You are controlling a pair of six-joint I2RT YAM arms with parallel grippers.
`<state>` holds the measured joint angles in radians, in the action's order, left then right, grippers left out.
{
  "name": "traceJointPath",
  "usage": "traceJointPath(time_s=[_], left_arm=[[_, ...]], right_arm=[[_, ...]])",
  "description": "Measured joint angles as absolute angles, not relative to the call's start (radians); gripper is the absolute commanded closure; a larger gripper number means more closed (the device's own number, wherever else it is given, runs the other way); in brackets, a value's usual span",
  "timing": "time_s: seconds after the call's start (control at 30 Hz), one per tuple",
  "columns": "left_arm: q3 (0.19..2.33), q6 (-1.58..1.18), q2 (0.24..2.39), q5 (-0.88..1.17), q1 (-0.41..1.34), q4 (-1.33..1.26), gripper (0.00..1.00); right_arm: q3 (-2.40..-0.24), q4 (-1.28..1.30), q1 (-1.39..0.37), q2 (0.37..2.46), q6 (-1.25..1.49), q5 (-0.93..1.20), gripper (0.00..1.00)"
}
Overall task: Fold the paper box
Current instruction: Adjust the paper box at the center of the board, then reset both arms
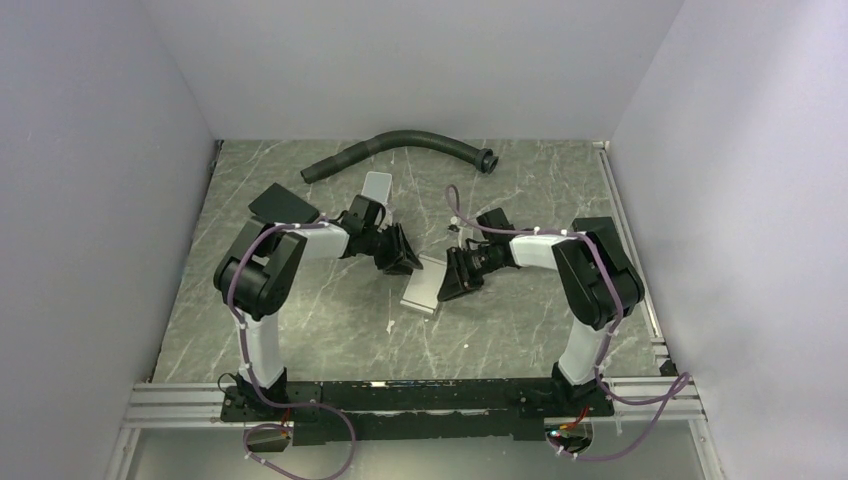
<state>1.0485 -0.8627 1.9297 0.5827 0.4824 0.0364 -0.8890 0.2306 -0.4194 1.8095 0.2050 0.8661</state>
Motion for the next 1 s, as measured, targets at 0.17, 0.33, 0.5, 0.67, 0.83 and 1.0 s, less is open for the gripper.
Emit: traceJointPath(time_s=[0.17,0.33,0.5,0.67,0.83,1.0], left_arm=[[1.051,-0.838,1.93,0.587,0.474,0.047,0.52],[1.047,-0.794,1.883,0.542,0.446,0.102,0.48],[1.02,-0.733,1.77,0.463,0.412,0.175,0.46],[0.938,-0.641,1.488,0.355,0.404,0.214,0.02],[0.818,-0.605,1.071,0.232,0.39,0.201,0.01],[0.792,-0.562,0.825,0.197,0.348,0.249,0.01]], right_arm=[[-0.885,0.222,-0.37,1.805,0.217,0.873,0.61],[-0.885,0.225,-0.323,1.782,0.212,0.873,0.6],[-0.887,0.284,-0.294,1.734,0.134,0.836,0.56],[-0.892,0.361,-0.281,1.469,-0.072,0.694,0.19],[-0.905,0.358,-0.243,1.2,-0.251,0.581,0.0],[-0.906,0.379,-0.13,1.092,-0.24,0.559,0.01]])
